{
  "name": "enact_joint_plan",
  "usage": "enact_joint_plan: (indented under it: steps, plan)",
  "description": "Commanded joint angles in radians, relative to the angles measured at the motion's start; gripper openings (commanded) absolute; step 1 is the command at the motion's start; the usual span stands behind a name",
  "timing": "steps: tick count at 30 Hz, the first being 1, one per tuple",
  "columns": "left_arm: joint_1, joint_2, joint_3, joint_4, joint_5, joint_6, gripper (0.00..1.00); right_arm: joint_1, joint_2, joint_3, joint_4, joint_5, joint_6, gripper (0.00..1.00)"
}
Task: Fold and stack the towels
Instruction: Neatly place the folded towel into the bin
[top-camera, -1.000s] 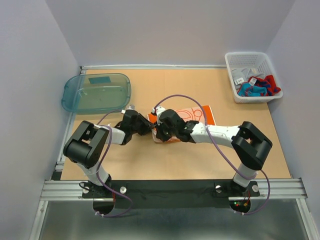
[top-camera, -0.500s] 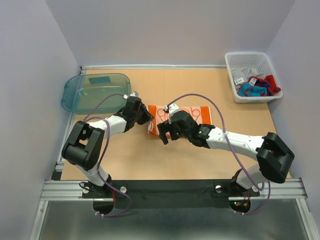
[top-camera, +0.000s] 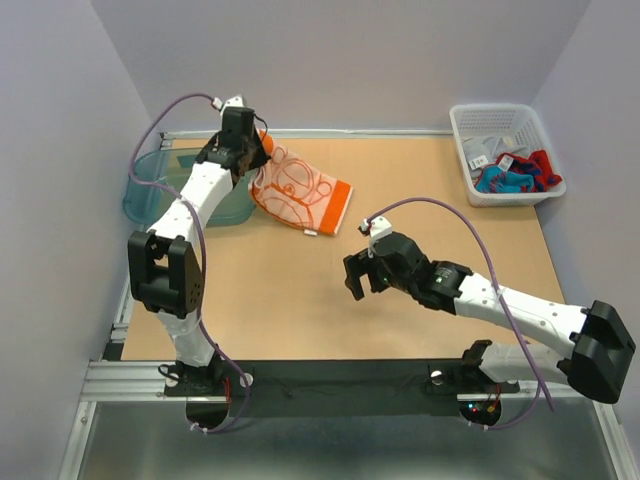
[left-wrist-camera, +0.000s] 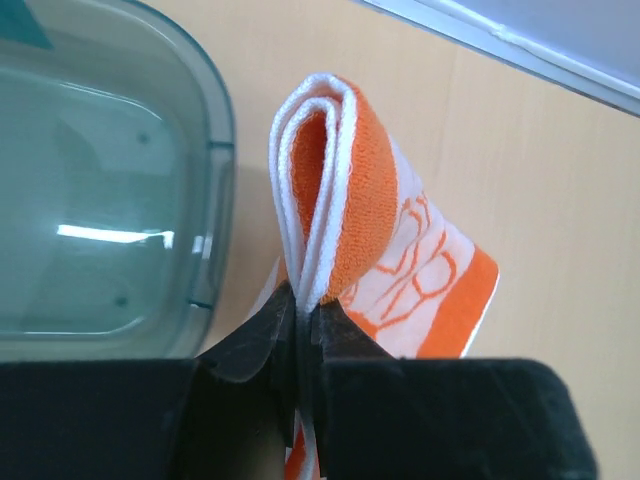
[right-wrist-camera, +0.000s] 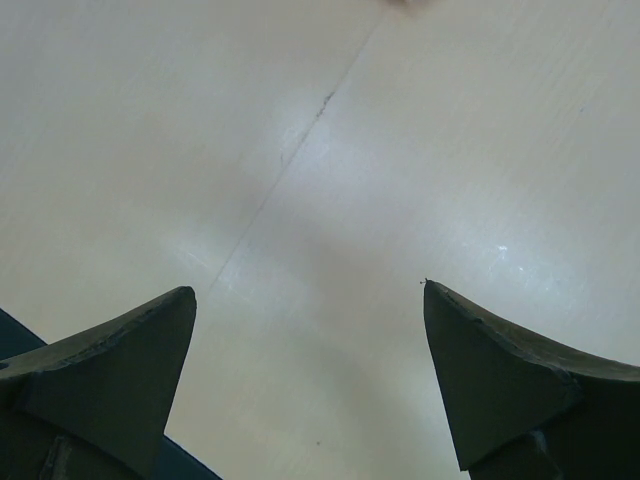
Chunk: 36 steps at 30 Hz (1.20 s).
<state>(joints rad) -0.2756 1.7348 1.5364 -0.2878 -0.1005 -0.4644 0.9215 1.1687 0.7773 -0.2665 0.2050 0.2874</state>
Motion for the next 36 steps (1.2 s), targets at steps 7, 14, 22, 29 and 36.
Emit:
enact_joint_plan:
  steps: [7,14,22,29,36]
  plan:
    - [0.142,0.106,0.335,-0.27,-0.206,0.245,0.0,-0.004,0.012,0.046,-0.089,-0.001,-0.01,1.0]
    - [0.206,0.141,0.349,-0.269,-0.292,0.404,0.0,-0.004,0.081,0.102,-0.122,-0.029,-0.024,1.0]
    - [0.26,0.166,0.3,-0.195,-0.308,0.538,0.0,-0.004,0.176,0.163,-0.163,-0.05,-0.042,1.0]
    - [0.296,0.218,0.329,-0.189,-0.361,0.595,0.0,-0.004,0.255,0.218,-0.169,-0.065,-0.05,1.0]
    - [0.311,0.261,0.372,-0.183,-0.426,0.632,0.0,-0.004,0.293,0.244,-0.186,-0.073,-0.063,1.0]
